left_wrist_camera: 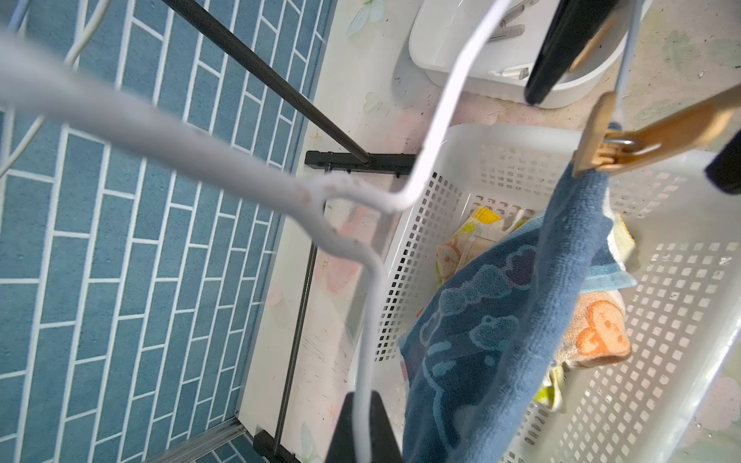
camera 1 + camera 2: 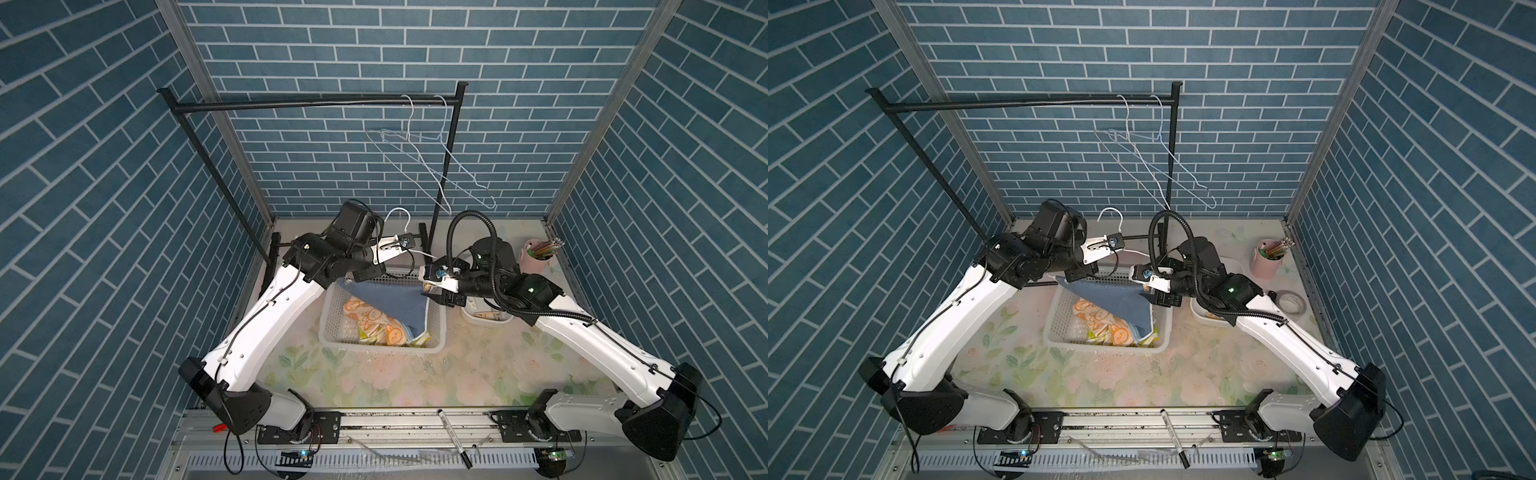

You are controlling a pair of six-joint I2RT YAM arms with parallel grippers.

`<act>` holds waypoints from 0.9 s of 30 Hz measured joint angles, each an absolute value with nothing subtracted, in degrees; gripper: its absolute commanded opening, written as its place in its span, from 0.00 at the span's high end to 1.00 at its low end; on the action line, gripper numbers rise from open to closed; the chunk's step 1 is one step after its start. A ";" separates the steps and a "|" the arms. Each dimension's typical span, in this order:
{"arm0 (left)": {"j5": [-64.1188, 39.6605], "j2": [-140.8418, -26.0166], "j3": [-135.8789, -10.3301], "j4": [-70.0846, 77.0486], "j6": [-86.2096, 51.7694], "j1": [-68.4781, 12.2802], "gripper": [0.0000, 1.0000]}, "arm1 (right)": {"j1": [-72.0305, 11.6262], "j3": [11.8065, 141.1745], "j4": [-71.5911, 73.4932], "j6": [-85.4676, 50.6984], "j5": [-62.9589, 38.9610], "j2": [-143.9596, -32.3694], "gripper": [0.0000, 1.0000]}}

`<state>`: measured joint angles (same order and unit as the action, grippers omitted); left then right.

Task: Remove the clothespins securing towels to the hanger
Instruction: Remove the clothespin from the hanger.

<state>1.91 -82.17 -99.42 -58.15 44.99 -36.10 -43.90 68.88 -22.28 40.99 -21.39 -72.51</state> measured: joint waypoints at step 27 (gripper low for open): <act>3.55 -82.19 -98.87 -57.93 44.27 -36.40 1.00 | -44.21 69.80 -25.36 38.72 -21.26 -69.38 1.00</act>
